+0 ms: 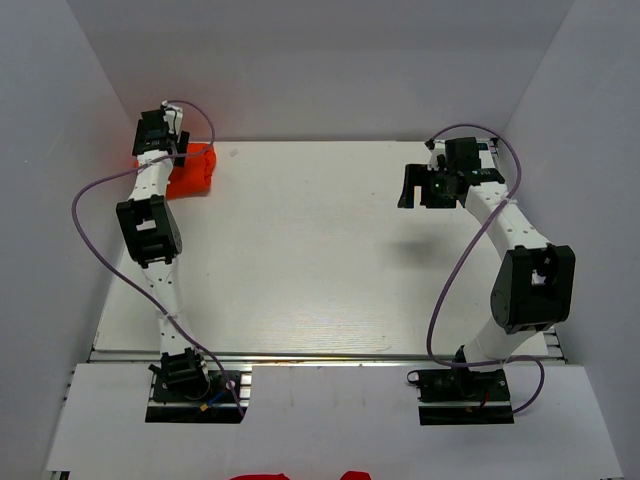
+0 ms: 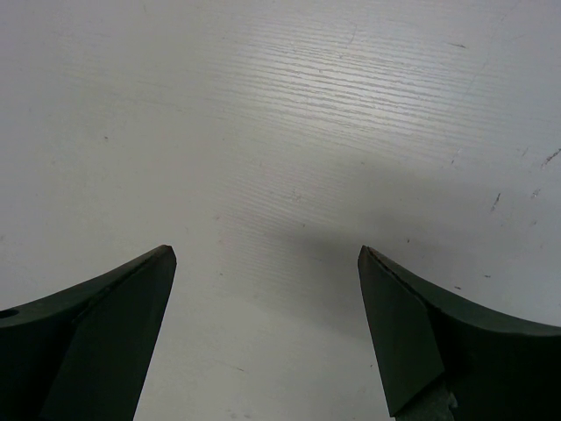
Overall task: Fold and stack the t-shirts
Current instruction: Put the neatly folded tshirt into the corner of the board with the left arm
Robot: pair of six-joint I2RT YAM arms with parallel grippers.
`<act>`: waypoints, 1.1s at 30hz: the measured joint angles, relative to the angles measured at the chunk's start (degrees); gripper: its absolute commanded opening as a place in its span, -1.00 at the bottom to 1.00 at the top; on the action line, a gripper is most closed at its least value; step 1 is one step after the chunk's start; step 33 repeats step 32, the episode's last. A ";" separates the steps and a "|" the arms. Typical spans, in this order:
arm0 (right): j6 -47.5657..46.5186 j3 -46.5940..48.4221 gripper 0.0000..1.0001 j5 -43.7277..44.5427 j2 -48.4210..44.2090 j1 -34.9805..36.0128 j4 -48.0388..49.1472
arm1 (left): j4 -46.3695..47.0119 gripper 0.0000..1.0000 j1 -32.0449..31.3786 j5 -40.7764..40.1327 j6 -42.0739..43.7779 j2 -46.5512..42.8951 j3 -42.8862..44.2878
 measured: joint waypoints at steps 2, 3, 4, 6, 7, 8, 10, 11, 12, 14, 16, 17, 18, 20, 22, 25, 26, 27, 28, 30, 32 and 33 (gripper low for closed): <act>0.00 0.02 0.81 -0.20 -0.02 0.00 0.00 | 0.02 1.00 -0.17 -0.55 -0.68 -0.04 0.07; 0.00 0.07 0.81 -0.24 -0.02 0.00 0.02 | -0.07 1.00 -0.28 -0.76 -1.01 -0.11 0.07; 0.02 0.07 0.81 -0.24 -0.04 0.00 0.09 | -0.35 1.00 -0.46 -1.07 -1.53 -0.28 0.07; 0.31 0.04 0.81 -0.22 -0.17 0.00 0.26 | -1.95 1.00 -0.92 -1.40 -3.02 -0.94 0.09; 0.76 0.04 0.81 -0.22 -0.31 0.00 0.63 | -3.15 1.00 -1.25 -1.11 -4.74 -1.51 0.09; 1.60 -0.63 0.81 -0.28 -0.96 0.00 1.73 | -4.35 1.00 -1.53 -0.35 -6.47 -2.23 0.09; 3.52 -3.32 0.81 -0.87 -3.19 -0.02 4.44 | -7.43 1.00 -2.38 2.54 -11.45 -4.92 -0.76; 4.76 -5.07 0.81 -1.36 -4.59 -0.07 5.97 | -7.67 1.00 -2.89 4.31 -14.16 -6.91 -2.56; 6.12 -7.30 0.81 -1.92 -6.36 -0.09 8.35 | -7.34 1.00 -3.39 6.10 -16.98 -10.08 -6.16; 8.00 -10.99 0.81 -2.75 -9.60 -0.15 11.43 | -7.17 1.00 -5.11 10.16 -22.43 -17.92 -15.17; 9.55 -14.08 0.81 -2.95 -12.61 -0.22 14.36 | -5.42 1.00 -8.13 11.69 -26.71 -25.86 -24.33; 10.16 -15.23 0.81 -2.80 -13.92 -0.24 15.15 | -5.14 1.00 -10.73 11.89 -28.55 -29.24 -27.89; 10.73 -16.35 0.81 -2.54 -15.30 -0.24 15.74 | -4.46 1.00 -13.81 11.78 -30.36 -32.13 -30.84; 11.65 -17.66 0.81 -2.36 -17.22 -0.24 16.31 | -2.73 1.00 -20.65 12.35 -33.66 -36.37 -35.32; 12.33 -19.17 0.81 -2.36 -19.12 -0.24 16.92 | -0.33 1.00 -27.43 13.49 -36.83 -40.65 -41.88; 14.45 -23.54 0.81 -2.51 -22.80 -0.24 18.93 | 2.29 1.00 -35.65 14.08 -40.65 -48.28 -54.80; 15.04 -25.18 0.81 -2.60 -23.96 -0.24 19.10 | 1.60 1.00 -37.18 13.94 -41.46 -49.99 -57.22; 15.58 -26.67 0.81 -2.64 -25.03 -0.24 19.32 | 0.74 1.00 -38.58 13.18 -42.34 -51.39 -58.95; 16.24 -28.26 0.81 -2.82 -26.10 -0.24 19.80 | -0.04 1.00 -39.50 12.22 -43.01 -52.39 -59.80; 17.16 -30.49 0.81 -3.10 -27.69 -0.24 20.52 | -1.22 1.00 -40.68 9.92 -44.02 -54.03 -60.28; 17.90 -31.91 0.81 -3.41 -28.94 -0.24 21.46 | -1.53 1.00 -41.68 7.96 -44.72 -55.82 -60.41; 17.90 -31.91 0.81 -3.41 -28.94 -0.24 21.46 | -1.53 1.00 -41.68 7.96 -44.72 -55.82 -60.41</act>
